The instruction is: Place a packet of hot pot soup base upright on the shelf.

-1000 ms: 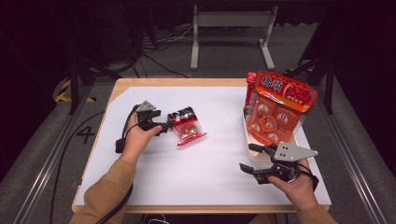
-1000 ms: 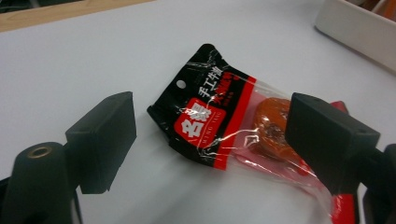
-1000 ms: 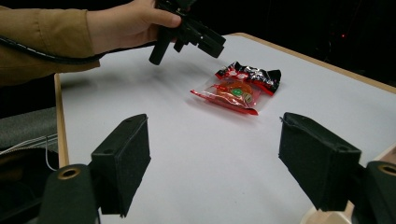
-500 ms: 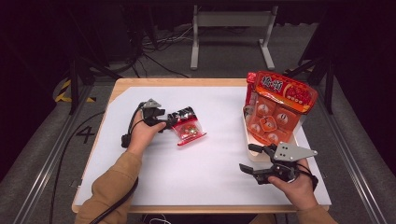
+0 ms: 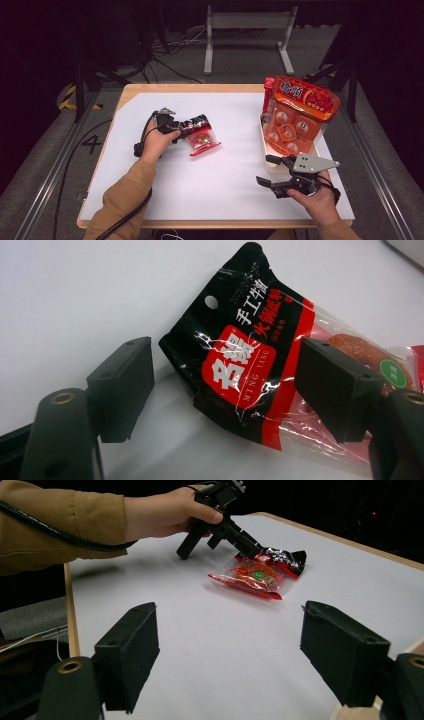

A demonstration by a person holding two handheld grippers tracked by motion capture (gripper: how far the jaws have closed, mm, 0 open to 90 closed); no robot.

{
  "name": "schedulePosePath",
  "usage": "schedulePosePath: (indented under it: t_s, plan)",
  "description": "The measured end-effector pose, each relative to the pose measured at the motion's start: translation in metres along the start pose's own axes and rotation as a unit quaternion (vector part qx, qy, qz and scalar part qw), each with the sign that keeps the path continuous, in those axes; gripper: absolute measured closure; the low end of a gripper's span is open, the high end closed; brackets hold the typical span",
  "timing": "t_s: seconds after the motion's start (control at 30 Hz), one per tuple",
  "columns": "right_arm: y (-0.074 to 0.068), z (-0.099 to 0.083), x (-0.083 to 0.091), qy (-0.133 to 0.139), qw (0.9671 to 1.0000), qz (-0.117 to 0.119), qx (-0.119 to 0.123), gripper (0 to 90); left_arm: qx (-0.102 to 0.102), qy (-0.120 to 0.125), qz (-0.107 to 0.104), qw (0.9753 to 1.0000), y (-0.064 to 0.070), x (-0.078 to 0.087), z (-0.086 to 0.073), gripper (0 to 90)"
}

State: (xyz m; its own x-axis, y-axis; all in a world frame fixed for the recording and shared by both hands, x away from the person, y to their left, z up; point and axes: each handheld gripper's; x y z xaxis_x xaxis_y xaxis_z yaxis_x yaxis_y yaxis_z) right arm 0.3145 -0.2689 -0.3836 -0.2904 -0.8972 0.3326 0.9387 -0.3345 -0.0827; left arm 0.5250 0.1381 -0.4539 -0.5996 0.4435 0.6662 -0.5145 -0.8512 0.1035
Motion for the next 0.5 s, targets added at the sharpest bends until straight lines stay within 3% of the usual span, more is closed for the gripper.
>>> schedulePosePath:
  t_s: [0.13, 0.23, 0.3, 0.4, 0.5]
  plan:
    - [-0.0001, -0.0006, -0.0001, 0.000, 1.0000, 0.000, -0.001, 23.9, -0.007, -0.001, 0.003, 1.0000, 0.0020, -0.0015, 0.0006, 31.9]
    - [0.0003, -0.0006, 0.0003, 0.000, 1.0000, -0.001, -0.001, 23.9, -0.055, -0.005, 0.031, 0.9980, 0.0029, 0.0005, 0.0012, 52.1]
    - [0.0005, -0.0007, 0.0003, 0.000, 1.0000, -0.002, -0.002, 24.0, -0.066, -0.012, 0.033, 0.9972, 0.0022, 0.0025, 0.0013, 64.0]
    - [0.0006, -0.0007, 0.0000, 0.000, 1.0000, -0.003, -0.002, 24.0, -0.054, -0.006, 0.017, 0.9984, 0.0012, 0.0055, 0.0008, 80.5]
    - [0.0007, -0.0009, -0.0003, 0.000, 1.0000, -0.002, -0.004, 24.0, -0.057, -0.003, 0.016, 0.9983, 0.0033, 0.0083, 0.0027, 86.3]
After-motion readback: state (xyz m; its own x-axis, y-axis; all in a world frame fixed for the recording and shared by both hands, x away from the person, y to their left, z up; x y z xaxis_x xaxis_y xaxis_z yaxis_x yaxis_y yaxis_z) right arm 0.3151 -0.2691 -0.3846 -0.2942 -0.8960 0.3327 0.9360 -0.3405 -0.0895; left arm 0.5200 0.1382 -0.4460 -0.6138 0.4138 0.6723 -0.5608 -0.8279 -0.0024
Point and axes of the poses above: each handheld gripper's, and its own axes: x roughly backward along the jaws, z roughly out of its top, y roughly to its right, and after that the axes turned 13 degrees about z, right-handed
